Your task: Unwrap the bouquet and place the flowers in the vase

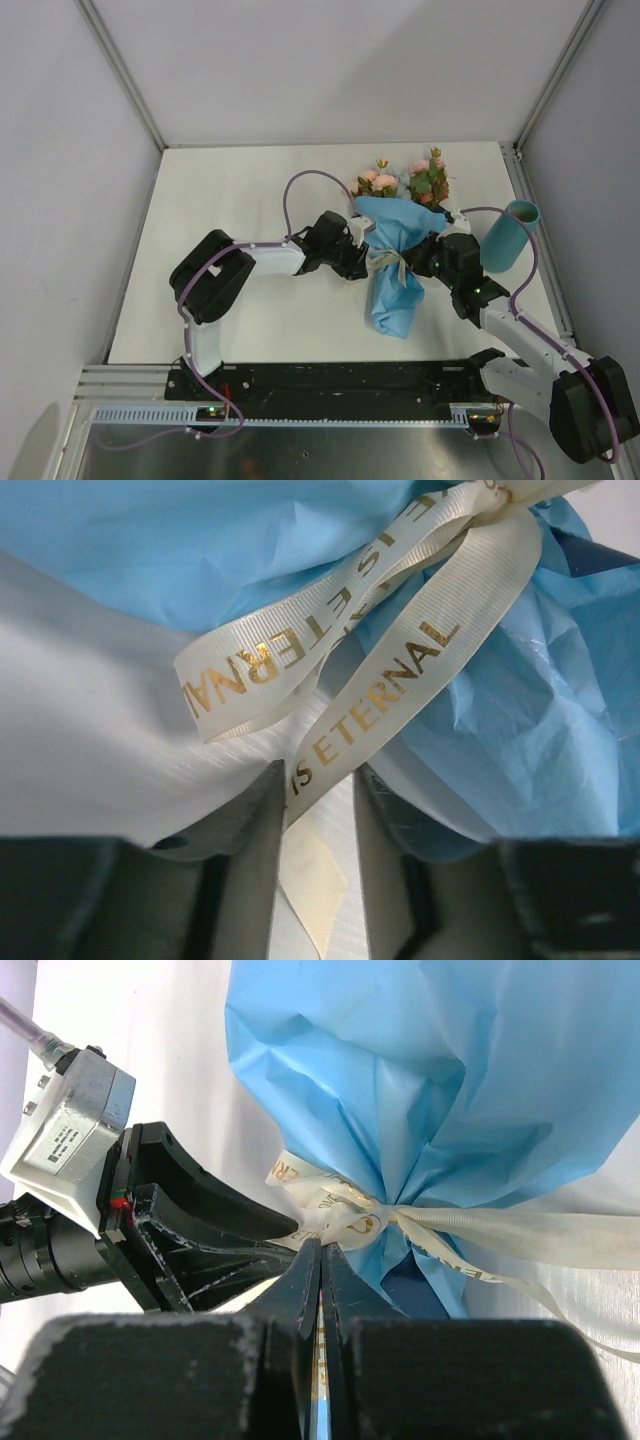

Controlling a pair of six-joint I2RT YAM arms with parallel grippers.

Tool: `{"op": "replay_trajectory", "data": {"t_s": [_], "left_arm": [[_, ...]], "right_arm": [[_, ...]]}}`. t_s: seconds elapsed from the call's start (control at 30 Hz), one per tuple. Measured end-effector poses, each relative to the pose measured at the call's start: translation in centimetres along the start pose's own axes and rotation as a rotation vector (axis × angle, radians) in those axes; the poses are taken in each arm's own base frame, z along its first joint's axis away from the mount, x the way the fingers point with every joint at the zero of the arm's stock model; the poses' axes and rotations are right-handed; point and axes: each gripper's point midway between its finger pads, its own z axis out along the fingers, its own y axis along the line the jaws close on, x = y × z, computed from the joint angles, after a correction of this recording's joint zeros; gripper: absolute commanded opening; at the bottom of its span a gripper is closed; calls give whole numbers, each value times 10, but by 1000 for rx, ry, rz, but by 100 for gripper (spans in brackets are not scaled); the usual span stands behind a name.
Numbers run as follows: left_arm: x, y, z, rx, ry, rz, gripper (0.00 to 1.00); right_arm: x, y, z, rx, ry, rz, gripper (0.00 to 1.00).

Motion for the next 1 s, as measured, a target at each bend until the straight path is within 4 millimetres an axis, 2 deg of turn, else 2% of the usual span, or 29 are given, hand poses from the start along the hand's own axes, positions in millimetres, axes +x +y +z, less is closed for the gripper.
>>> {"op": "replay_trajectory", "data": {"t_s": [0.07, 0.17, 0.33, 0.5, 0.6, 0.73, 0.87, 1.0], "left_arm": [[0, 1, 0, -6, -1, 2, 9], [0, 6, 0, -33, -4, 12, 1], [-1, 18, -8, -108, -12, 10, 0], [-22, 26, -33, -189, -60, -17, 0], [-34, 45, -53, -296, -91, -51, 0], [-32, 79, -74, -436, -96, -139, 0], [-28, 100, -92, -515, -107, -217, 0], [-33, 114, -116, -558, -156, -300, 0]], "right_arm": [[-1, -1, -1, -1, -3, 3, 0], [-2, -1, -2, -3, -9, 4, 0], [-2, -6, -1, 9, -11, 10, 0], [-1, -11, 8, 22, -8, 21, 0], [3, -17, 14, 40, 6, 24, 0], [9, -33, 19, 96, 33, 36, 0], [4, -40, 18, 119, 16, 46, 0], [-1, -43, 16, 138, -1, 49, 0]]}}
